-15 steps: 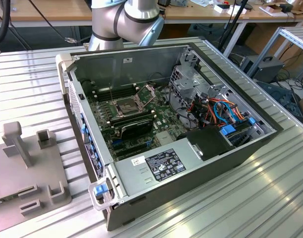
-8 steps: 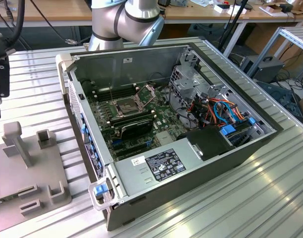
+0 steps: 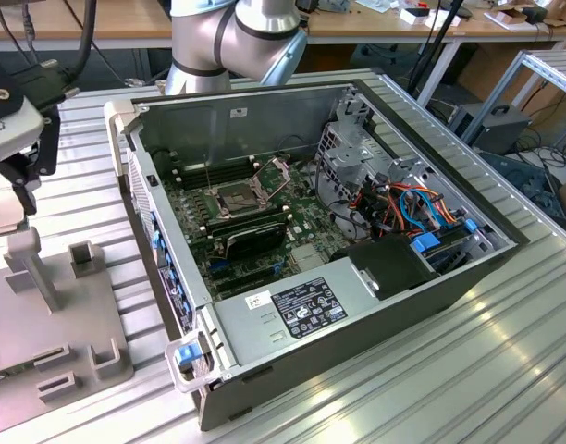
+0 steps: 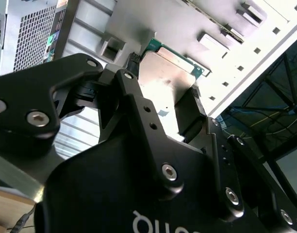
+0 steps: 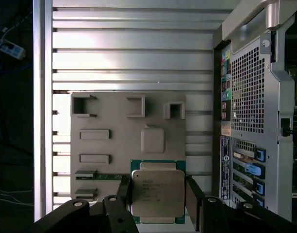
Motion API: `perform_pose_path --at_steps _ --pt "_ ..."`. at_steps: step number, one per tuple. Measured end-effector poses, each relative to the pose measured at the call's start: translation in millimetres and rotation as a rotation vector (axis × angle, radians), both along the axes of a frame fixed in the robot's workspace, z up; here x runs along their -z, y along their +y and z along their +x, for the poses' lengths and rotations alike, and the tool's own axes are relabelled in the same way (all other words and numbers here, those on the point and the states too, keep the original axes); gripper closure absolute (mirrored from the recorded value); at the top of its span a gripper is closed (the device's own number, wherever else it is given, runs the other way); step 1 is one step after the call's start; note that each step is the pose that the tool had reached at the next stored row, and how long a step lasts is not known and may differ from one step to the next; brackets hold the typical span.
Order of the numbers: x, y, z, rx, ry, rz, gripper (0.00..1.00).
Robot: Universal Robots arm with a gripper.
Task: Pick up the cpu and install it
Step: 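Pick up the cpu and move it towards the insertion slot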
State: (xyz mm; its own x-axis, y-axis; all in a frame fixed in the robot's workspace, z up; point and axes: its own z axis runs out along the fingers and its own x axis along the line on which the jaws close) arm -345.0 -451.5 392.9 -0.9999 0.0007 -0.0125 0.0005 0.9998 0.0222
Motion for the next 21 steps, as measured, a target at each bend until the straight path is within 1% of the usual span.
perform_pose_path --at_steps 4,6,8,11,17,19,21 --pt "0.0 0.0 12.0 0.0 0.0 -0.0001 0.46" --pt "0.0 0.0 22.6 0.0 -0.0001 0.0 0.46" --pt "0.0 0.0 29.0 0.0 0.0 0.0 0.46" --pt "0.0 0.0 44.3 0.0 -0.0001 0.0 0.46" --pt "0.0 0.0 63.2 0.0 0.0 0.0 0.46" --pt "0.0 -0.1 73.2 0.0 0.0001 -0.0001 0.46" --pt "0.0 0.0 79.9 0.0 0.0 0.0 0.46"
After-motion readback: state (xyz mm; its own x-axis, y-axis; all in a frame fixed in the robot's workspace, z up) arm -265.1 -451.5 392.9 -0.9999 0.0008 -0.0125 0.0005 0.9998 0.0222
